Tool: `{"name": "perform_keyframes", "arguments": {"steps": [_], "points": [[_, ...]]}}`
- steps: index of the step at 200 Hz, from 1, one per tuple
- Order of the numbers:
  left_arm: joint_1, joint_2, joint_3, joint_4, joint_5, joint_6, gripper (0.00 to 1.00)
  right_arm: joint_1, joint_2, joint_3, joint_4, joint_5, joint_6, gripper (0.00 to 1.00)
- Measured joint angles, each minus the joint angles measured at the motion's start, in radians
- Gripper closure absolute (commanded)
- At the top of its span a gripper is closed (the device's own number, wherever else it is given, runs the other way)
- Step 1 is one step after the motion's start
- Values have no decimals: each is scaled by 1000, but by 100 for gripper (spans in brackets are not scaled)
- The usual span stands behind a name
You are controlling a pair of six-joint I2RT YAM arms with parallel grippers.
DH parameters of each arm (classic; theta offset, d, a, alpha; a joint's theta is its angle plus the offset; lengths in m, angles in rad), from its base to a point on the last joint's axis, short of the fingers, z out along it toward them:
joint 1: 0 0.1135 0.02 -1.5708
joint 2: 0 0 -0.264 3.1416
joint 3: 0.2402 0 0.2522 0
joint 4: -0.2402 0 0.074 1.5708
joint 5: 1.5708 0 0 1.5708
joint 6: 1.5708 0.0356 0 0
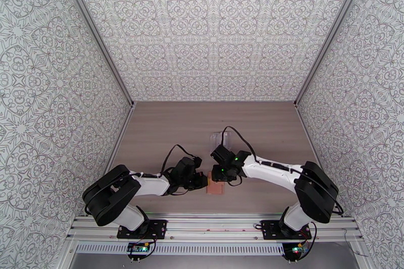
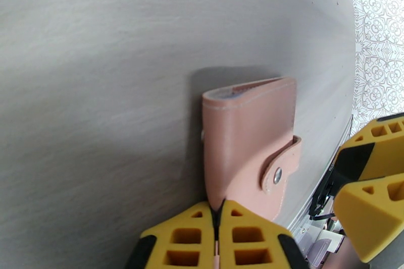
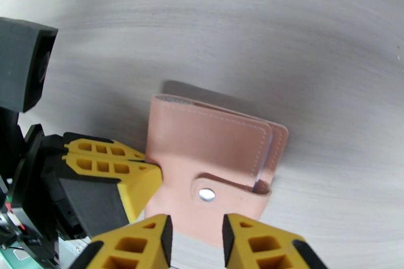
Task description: Put the credit cards into the card holder
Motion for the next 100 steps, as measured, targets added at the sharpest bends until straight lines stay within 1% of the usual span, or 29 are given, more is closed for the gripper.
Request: {"name": "perform_keyframes", "arguments": {"steps": [51,100], "points": [[0,-40,-1,-56,-26,-2,100,9,15,16,-30,2,0,63],[0,-52,-13,-59,-34,-3,100,40,33,44,-52,13,1,63]]}}
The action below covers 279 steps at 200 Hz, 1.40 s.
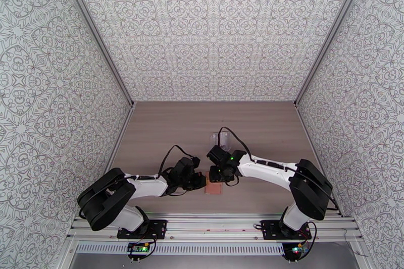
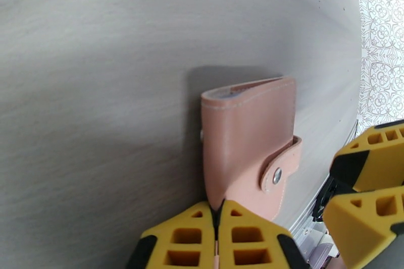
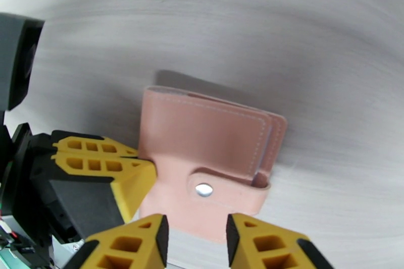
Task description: Put the credit cards into the card holder
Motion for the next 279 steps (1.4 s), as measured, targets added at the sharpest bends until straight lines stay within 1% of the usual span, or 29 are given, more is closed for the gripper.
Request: {"name": "perform_keyframes", "arguments": {"steps": [36,68,118,194,279], "points": [[0,-6,-4,0,-2,0,100,13,8,8,-13,11,1,64],[0,-6,-4,0,-2,0,100,26,32,18,-14,10,4,68],[0,-8,-5,0,-2,0,100,26,69,39,-14,11,4,70],[0,-8,-5,0,-2,0,100,29,93,43,-14,10,3,70],[0,-8,-5,0,-3,0,100,31,132,47,-14,10,2,65]]}}
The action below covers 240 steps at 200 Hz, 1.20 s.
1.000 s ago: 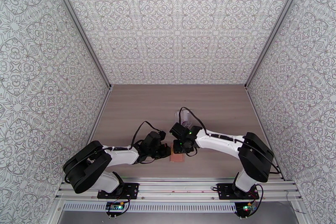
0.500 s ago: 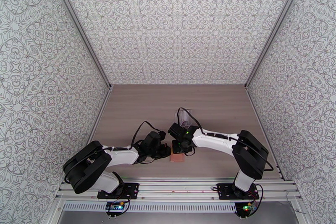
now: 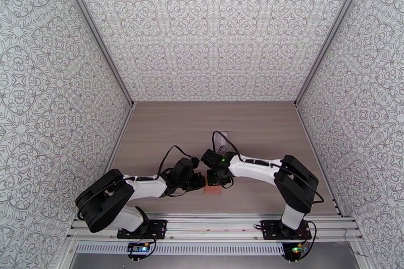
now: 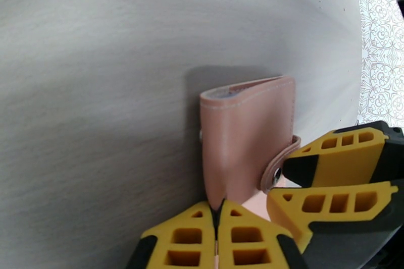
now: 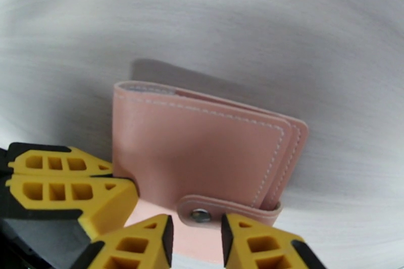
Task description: Put the credit cards into the card holder
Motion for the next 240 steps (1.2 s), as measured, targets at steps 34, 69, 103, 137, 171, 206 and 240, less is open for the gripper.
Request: {"name": "perform_keyframes", "arguments": {"steps": [34,69,103,137,171,206,240], "points": [[-1,0,0,0,0,0,100,2,18,23,-12,0,-2,62],[-1,0,-3,2,-3,-3,100,4,31,39,-28,2,-3,61],[-1,0,-5,1,-6,-4,100,7,45,57,-50,13,-8,61],[-1,0,-6,0,-8,-4,100,12,65,80,-75,29,-18,62],[-1,-8,-11,0,-11,-8,100,15,74,88,-83,37,-21,64],[-2,-26,-22,11,-10,-8,100,20,77,90,-89,58,-21,67],[-2,-28,-24,17,-10,-11,100,21,77,90,-90,65,-21,68]]}}
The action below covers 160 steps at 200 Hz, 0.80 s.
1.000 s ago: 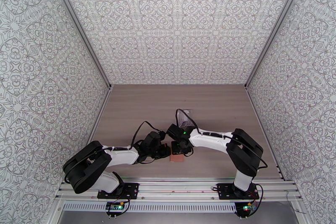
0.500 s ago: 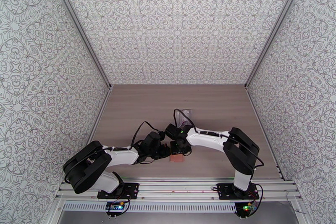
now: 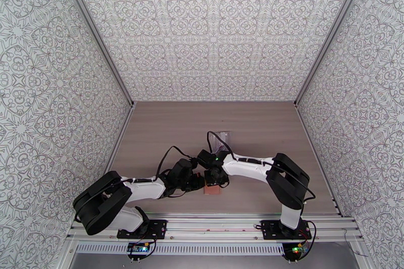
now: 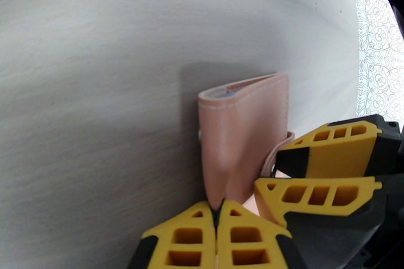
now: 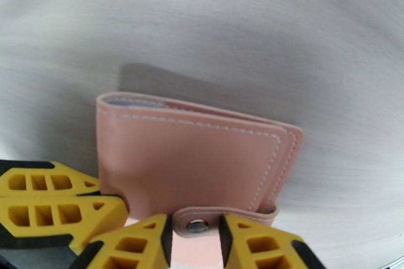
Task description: Put the credit cards into the card holder
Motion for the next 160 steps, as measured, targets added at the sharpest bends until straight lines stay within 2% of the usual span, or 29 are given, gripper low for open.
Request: {"name": "perform_keyframes", "arguments": {"steps": [160], "points": [[-5,-19,-1,-21,-16,1,100,-9,-67,-54,31,26,4,76]]}}
